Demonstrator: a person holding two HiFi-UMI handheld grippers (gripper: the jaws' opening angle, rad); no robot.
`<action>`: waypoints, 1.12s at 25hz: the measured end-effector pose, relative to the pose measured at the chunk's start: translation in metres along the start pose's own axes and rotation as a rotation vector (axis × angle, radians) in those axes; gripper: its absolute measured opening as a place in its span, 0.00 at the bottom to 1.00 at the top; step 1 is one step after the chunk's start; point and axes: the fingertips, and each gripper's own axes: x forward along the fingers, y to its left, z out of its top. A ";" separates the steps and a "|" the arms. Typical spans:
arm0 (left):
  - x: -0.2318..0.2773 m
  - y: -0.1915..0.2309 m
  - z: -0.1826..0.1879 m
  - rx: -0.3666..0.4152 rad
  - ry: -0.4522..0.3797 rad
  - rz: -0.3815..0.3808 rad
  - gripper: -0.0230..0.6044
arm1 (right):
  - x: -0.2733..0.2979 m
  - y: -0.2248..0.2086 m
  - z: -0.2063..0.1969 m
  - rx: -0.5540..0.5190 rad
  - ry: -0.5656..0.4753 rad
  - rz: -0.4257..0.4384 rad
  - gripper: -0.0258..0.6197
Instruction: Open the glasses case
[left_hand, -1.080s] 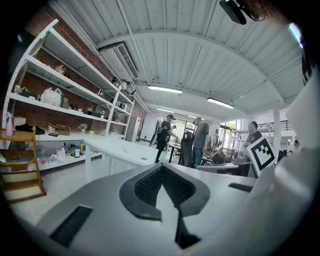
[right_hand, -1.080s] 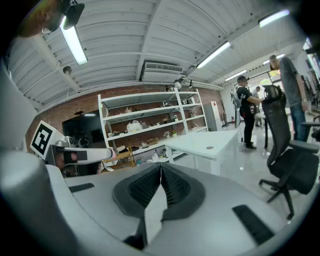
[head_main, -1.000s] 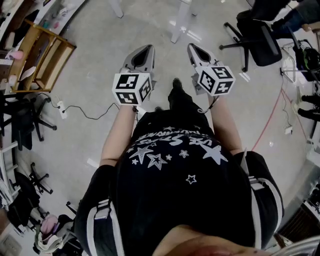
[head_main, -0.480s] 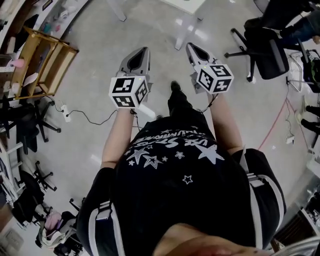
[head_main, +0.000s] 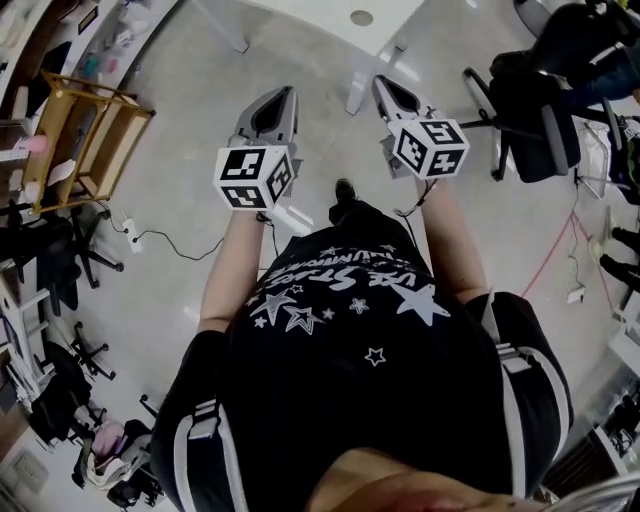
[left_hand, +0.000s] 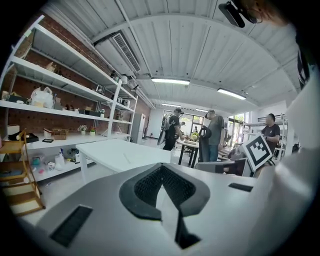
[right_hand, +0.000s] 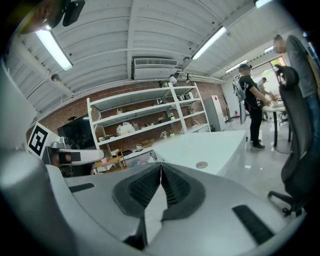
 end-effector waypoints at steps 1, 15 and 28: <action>0.010 0.000 0.002 0.003 -0.002 0.005 0.06 | 0.004 -0.010 0.004 -0.003 0.000 0.001 0.05; 0.062 0.028 0.023 0.016 -0.012 0.103 0.06 | 0.067 -0.050 0.038 -0.027 0.008 0.088 0.05; 0.119 0.081 0.033 0.017 -0.026 0.039 0.06 | 0.128 -0.066 0.057 -0.049 -0.002 0.027 0.05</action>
